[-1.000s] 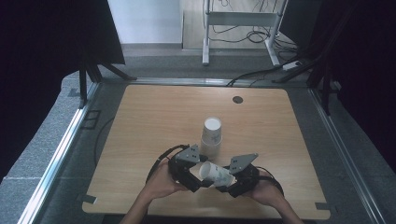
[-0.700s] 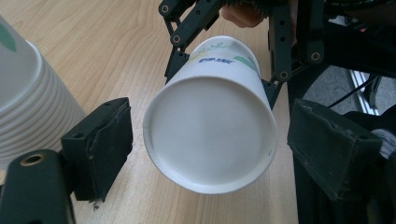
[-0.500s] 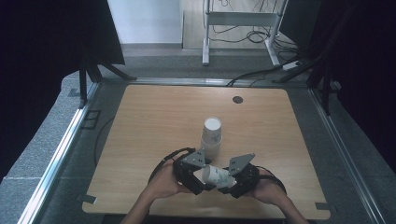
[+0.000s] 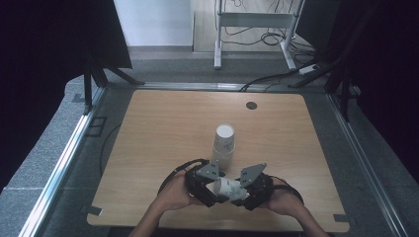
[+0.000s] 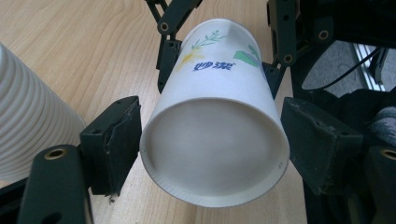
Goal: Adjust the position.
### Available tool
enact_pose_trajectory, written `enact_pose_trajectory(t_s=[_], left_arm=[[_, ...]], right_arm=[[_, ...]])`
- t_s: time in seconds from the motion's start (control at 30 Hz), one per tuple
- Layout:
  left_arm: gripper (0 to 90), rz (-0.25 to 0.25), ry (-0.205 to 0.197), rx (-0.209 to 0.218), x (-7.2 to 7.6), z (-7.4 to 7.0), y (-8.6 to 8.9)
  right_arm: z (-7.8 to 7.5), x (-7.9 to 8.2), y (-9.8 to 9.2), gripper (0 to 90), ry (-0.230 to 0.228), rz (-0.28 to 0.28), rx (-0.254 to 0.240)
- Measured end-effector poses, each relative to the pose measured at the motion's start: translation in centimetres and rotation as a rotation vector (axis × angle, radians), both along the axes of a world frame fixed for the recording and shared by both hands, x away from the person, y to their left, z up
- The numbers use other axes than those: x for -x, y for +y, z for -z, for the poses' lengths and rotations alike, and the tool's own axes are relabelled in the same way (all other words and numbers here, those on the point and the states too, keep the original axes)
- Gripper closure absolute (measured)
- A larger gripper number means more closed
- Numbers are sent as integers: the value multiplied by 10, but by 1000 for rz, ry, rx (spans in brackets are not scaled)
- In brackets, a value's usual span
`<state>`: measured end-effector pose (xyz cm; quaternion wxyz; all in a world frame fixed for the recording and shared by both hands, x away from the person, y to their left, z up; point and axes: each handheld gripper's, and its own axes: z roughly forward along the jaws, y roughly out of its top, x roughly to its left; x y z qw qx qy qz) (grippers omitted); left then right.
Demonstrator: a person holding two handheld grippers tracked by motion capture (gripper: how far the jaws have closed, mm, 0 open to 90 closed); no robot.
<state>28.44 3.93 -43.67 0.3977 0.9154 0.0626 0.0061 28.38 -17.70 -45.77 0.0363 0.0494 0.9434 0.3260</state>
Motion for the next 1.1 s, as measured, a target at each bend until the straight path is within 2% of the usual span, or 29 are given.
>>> enact_pose_trajectory(t_s=[0.3,0.5,0.87,1.1], left_arm=[[254,15,-14,-35,0,4,-2],[330,30,-29,-51,1,4,-3],[360,40,-20,-48,2,5,-2],[349,43,-17,-54,1,5,-4]], right_arm=[[0,1,2,322,1,-15,20],[1,1,3,321,1,-14,25],[2,1,4,313,-10,-24,36],[1,1,5,320,-12,-31,52]])
